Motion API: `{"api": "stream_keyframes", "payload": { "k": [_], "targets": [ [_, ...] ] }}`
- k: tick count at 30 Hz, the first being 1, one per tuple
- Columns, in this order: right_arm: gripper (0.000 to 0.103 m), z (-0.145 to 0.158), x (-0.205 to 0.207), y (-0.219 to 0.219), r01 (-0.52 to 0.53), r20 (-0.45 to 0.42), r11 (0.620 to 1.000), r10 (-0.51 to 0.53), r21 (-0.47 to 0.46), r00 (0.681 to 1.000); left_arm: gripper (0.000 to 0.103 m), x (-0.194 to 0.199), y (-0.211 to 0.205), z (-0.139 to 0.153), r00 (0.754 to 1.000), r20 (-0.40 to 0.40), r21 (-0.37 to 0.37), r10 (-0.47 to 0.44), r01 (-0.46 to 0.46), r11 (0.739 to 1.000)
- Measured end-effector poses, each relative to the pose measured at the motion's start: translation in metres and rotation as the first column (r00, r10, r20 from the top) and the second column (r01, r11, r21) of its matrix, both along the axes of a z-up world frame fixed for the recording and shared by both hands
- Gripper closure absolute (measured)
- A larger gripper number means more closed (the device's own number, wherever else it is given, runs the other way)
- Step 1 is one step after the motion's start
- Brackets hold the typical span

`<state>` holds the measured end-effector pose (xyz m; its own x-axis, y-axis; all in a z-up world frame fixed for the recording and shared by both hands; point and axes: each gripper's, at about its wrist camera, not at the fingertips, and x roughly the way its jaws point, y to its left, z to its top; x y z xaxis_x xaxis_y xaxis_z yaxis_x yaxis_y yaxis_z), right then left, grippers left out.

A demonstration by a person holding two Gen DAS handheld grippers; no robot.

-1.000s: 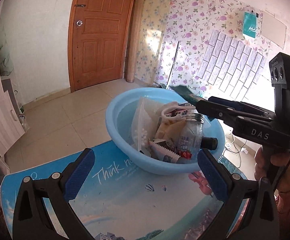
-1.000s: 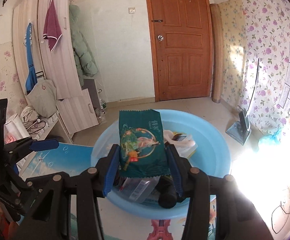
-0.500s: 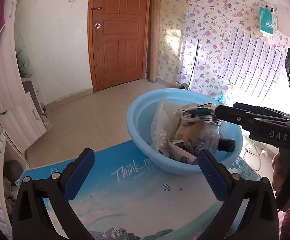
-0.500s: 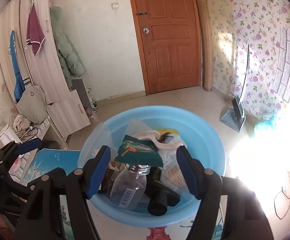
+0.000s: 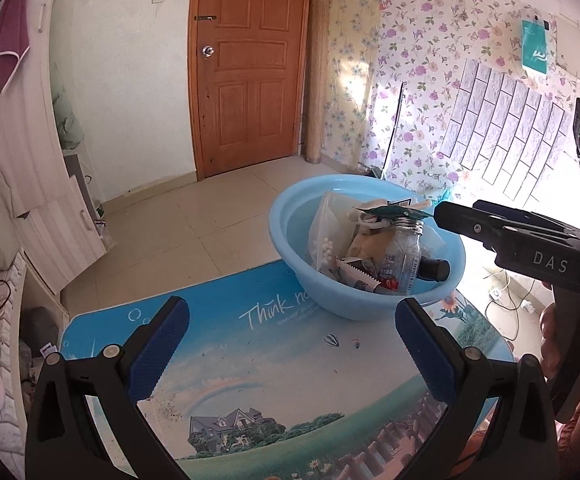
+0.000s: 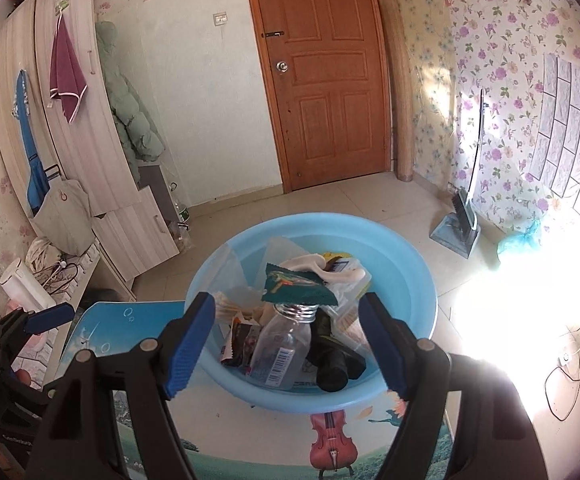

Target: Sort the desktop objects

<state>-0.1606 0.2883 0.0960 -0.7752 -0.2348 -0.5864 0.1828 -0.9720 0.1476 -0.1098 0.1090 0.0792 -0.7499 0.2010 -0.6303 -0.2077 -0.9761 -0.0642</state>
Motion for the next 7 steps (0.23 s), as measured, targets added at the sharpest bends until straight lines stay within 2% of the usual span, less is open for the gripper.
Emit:
{"api": "stream_keyframes", "payload": {
  "k": [7],
  "targets": [
    [0.028, 0.009, 0.024, -0.019, -0.043, -0.032, 0.999, 0.044, 0.025, 0.999, 0.0, 0.02, -0.009, 0.009, 0.999, -0.007, 0.01, 0.04, -0.04, 0.999]
  ]
}}
